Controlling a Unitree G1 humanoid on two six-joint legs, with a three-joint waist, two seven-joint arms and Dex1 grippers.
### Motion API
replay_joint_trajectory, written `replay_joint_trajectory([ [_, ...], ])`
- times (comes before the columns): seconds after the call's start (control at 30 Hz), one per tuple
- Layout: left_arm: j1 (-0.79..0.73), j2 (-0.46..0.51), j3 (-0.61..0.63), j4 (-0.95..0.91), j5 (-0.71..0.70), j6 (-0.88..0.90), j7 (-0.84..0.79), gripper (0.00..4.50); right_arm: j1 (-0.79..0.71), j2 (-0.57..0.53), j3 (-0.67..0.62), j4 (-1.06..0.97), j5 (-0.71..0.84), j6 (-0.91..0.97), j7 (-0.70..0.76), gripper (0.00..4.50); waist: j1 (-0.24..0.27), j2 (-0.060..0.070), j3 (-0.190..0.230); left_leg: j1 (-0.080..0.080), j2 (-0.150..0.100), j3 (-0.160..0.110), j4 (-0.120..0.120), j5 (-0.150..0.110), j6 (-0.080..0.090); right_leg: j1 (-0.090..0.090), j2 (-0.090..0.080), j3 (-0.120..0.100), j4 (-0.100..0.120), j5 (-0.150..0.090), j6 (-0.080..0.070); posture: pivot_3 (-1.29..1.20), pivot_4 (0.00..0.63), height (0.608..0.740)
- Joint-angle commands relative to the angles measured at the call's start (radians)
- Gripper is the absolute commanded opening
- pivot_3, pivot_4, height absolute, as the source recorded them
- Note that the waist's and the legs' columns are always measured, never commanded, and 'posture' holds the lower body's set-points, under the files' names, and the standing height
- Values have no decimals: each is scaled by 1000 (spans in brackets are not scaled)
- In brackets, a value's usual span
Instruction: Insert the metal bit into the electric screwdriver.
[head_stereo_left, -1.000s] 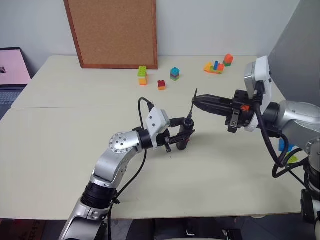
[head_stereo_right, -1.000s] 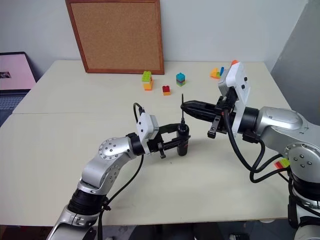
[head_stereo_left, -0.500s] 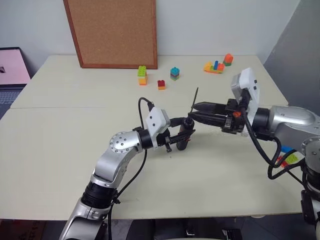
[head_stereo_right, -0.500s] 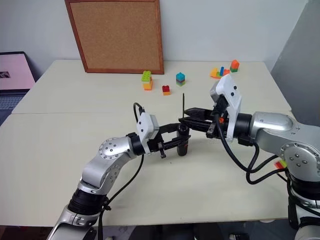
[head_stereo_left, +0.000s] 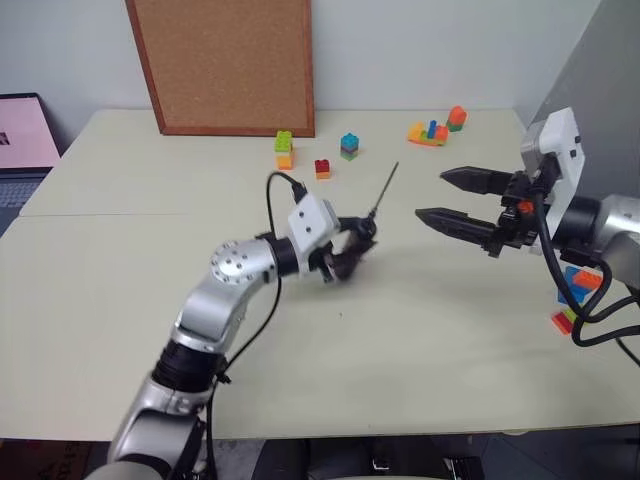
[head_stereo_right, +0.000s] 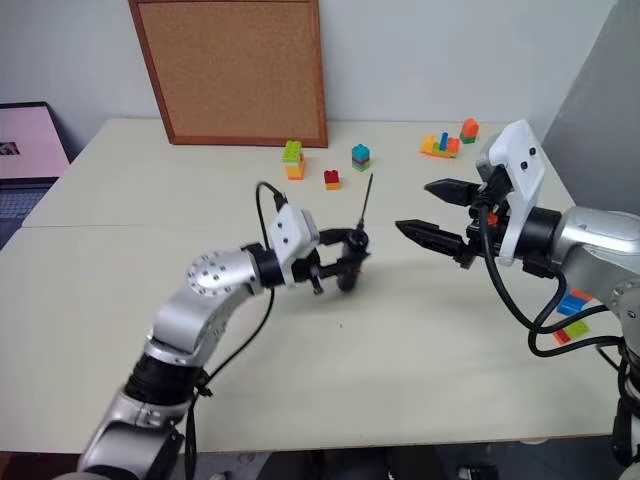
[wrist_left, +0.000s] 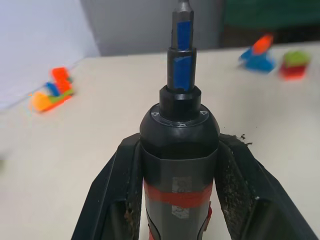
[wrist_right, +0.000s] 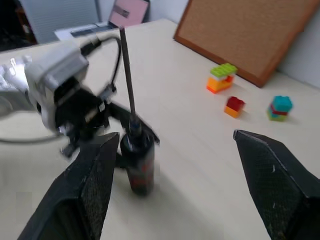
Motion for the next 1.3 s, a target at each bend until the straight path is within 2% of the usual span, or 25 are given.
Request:
replay_joint_trajectory([
  [0.03,-122,123,-39,103,164,-167,-63,1640,22,-88,-38,-5,-123,-111,79,3854,-1,0,0,-1,0,1,0,0,0,-2,0,1,0,0,0,0,150,740],
  [0.1,-189,182,-100,197,260,-246,-106,1640,44,-140,-38,-7,-192,-178,133,3854,1,0,0,-7,1,2,0,0,0,-8,1,1,1,0,0,0,150,740],
  [0.23,-309,185,-240,430,430,-459,-144,1640,102,-262,-2,-54,-290,-273,276,3854,8,1,0,-11,1,3,1,0,0,-11,0,1,0,0,-1,0,150,740],
  [0.33,-406,71,-334,646,527,-555,-117,1640,128,-308,42,-83,-319,-269,312,3854,20,1,0,-13,0,4,1,0,0,-10,-1,-1,-2,2,-4,0,150,740],
  [0.5,-494,-91,-392,928,609,-638,-81,1640,138,-290,123,-112,-351,-255,319,3854,27,0,0,-15,-3,7,3,0,1,-11,-5,0,-3,3,-3,0,150,740],
  [0.7,-526,-165,-399,1106,650,-692,-99,1640,148,-259,132,-140,-350,-232,313,3854,29,1,0,-14,-3,6,3,0,1,-9,-5,-1,-2,3,-3,0,150,740],
  [0.73,-528,-169,-396,1118,650,-696,-106,1989,149,-255,129,-140,-350,-229,311,3854,29,1,0,-13,-3,6,3,0,1,-9,-5,-1,-1,3,-3,0,150,740],
  [0.77,-527,-172,-386,1123,639,-696,-131,2350,149,-249,126,-138,-350,-227,309,3854,28,1,0,-12,-3,6,4,0,1,-7,-5,-2,0,3,-2,0,150,740],
  [0.8,-526,-174,-375,1126,629,-695,-150,2539,148,-244,124,-136,-352,-226,306,3854,28,1,0,-12,-3,6,4,0,1,-7,-5,-2,0,0,2,0,150,740],
  [0.93,-526,-168,-300,1090,558,-676,-215,3499,131,-224,124,-119,-358,-225,299,3854,27,1,0,-12,-3,6,7,0,1,-7,-5,-2,2,1,2,0,150,740],
  [0.97,-525,-162,-279,1073,538,-666,-229,3617,127,-221,124,-116,-361,-226,299,3854,27,1,0,-12,-3,6,7,0,1,-7,-5,-2,3,1,2,0,150,740],
  [1.1,-500,-90,-164,918,436,-576,-266,4440,117,-213,116,-102,-374,-232,293,3854,23,1,0,-13,-2,6,8,0,1,-8,-5,-2,3,3,-3,0,150,740],
  [1.17,-468,-45,-95,814,369,-480,-292,4492,119,-205,100,-96,-380,-231,285,3854,14,0,0,-14,-1,6,9,0,1,-9,-5,-1,4,3,-3,0,150,740],
  [1.23,-403,34,14,670,260,-296,-338,4492,143,-197,67,-89,-385,-232,274,3854,4,1,0,-14,0,5,9,0,1,-9,-5,-1,4,3,-3,0,150,740],
  [1.3,-284,152,113,484,146,-104,-424,4492,209,-182,13,-93,-406,-268,272,3854,-2,1,0,-13,1,5,9,0,0,-9,-5,-1,5,3,-3,0,150,740],
])
